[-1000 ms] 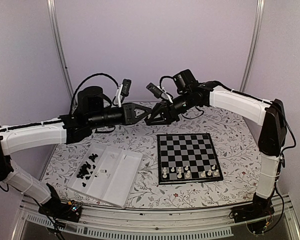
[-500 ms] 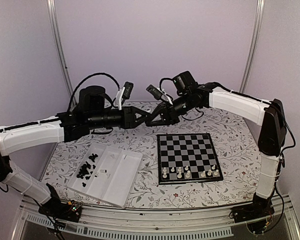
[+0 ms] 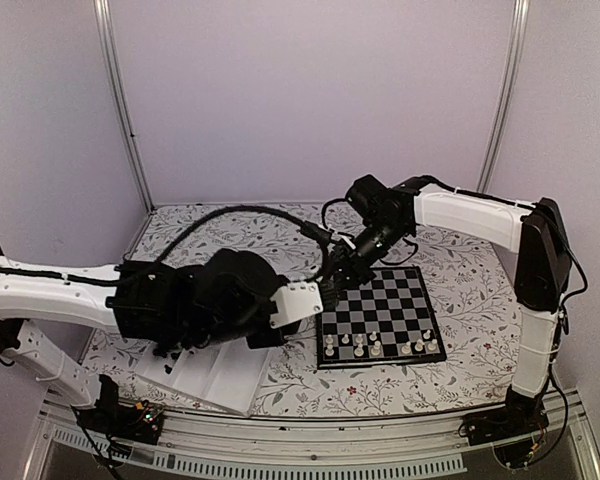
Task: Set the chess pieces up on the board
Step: Adjust the chess piece at the center of the board.
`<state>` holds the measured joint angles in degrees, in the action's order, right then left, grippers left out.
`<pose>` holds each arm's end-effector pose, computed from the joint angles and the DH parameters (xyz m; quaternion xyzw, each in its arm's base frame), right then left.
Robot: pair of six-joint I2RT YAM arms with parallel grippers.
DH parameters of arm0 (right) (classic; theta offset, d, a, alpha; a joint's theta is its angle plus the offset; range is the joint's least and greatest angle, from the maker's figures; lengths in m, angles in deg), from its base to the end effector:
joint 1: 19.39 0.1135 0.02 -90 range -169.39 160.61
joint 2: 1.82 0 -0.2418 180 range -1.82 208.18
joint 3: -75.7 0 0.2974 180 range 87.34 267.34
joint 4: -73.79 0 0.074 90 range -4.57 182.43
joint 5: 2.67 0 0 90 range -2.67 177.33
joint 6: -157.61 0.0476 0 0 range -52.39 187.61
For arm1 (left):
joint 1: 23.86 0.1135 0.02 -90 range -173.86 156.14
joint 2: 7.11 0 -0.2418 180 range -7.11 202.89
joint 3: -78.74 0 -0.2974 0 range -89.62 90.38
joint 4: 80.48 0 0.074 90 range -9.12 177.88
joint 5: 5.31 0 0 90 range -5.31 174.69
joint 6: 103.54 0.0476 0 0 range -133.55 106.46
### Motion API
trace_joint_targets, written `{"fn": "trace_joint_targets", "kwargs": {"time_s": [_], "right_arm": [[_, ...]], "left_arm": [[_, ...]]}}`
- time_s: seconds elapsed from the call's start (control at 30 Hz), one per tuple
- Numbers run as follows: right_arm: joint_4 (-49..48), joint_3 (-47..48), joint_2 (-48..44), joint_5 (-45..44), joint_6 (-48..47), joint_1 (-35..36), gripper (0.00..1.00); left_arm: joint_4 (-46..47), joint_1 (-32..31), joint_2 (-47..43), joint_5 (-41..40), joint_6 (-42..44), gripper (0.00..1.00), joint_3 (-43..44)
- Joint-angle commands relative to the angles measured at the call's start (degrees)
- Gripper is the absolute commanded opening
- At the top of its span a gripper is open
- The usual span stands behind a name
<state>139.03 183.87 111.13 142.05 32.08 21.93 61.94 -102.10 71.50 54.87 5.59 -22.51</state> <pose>0.3088 0.3232 0.2160 -0.6061 0.6357 0.4598 0.1310 0.0968 -0.3488 0.2812 0.5756 0.6576 -0.0104 0.4860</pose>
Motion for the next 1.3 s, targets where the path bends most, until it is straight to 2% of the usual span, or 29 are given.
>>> {"fn": "trace_joint_targets", "kwargs": {"time_s": [0.0,0.17,0.33,0.5,0.83,1.27], "right_arm": [[10.76,4.11,2.52,-0.42,-6.18,0.91,0.03],[12.66,4.23,3.31,0.78,-6.33,2.31,0.03],[13.88,4.27,4.03,1.78,-5.93,3.77,0.03],[14.4,4.75,4.45,2.17,-5.63,4.9,0.03],[15.94,6.17,5.77,3.32,-6.13,5.43,0.04],[16.53,7.24,6.32,3.2,-5.52,7.08,0.04]], "left_arm": [[2.83,-2.45,4.28,-19.15,21.05,0.41,-2.89],[17.21,-2.33,3.91,-18.92,33.77,0.46,-7.57],[20.92,-1.99,4.82,-20.14,39.08,0.47,-8.13],[22.29,-2.01,5.36,-19.74,43.17,0.48,-8.82],[17.4,-1.28,8.66,-17.47,43.67,0.47,-6.64],[24.15,-1.01,11.56,-17.92,50.02,0.46,-8.22]]}}
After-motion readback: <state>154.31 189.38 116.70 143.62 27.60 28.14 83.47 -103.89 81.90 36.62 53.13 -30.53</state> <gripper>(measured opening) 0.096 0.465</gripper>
